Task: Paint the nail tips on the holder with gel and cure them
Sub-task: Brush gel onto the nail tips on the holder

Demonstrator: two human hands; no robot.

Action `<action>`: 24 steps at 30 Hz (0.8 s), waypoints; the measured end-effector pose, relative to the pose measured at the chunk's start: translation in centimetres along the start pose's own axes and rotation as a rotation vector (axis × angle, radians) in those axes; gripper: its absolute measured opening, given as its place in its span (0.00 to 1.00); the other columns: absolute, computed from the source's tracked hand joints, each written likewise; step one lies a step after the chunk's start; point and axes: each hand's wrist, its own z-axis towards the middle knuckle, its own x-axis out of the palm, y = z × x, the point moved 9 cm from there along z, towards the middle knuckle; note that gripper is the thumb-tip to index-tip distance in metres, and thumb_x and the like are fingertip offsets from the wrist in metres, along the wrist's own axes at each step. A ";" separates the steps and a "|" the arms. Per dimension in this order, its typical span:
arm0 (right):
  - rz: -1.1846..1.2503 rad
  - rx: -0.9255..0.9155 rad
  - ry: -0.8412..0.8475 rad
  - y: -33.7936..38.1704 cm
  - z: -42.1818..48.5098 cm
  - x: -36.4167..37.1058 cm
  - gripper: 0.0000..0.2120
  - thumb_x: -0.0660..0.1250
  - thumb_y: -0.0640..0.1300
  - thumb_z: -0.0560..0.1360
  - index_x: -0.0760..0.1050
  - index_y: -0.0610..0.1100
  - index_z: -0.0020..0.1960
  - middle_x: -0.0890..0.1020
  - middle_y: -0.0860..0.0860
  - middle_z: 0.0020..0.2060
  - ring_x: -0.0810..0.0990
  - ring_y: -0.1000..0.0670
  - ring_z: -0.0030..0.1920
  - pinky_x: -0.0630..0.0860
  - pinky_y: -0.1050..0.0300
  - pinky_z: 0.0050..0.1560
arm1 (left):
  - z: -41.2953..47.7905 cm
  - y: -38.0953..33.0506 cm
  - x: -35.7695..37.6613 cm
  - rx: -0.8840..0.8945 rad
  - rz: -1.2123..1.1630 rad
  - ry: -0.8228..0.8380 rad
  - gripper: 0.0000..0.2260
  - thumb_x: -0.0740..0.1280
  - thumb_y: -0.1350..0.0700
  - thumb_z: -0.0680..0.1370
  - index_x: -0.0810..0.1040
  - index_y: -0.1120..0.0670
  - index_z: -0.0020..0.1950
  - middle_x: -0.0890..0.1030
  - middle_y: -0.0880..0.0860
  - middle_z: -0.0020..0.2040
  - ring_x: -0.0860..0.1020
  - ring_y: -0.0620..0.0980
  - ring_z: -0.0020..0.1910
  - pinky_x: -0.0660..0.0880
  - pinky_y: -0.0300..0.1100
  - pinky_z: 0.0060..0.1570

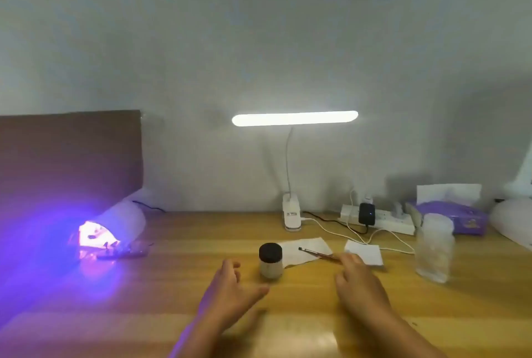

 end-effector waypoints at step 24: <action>0.022 -0.143 -0.324 1.0 3.1 0.3 0.06 0.65 0.49 0.79 0.79 0.49 0.51 0.78 0.52 0.46 0.76 0.51 0.44 0.76 0.55 0.37 | 4.6 -0.9 0.2 0.044 -0.144 -0.382 0.15 0.70 0.52 0.73 0.71 0.45 0.56 0.79 0.40 0.41 0.79 0.48 0.45 0.73 0.43 0.43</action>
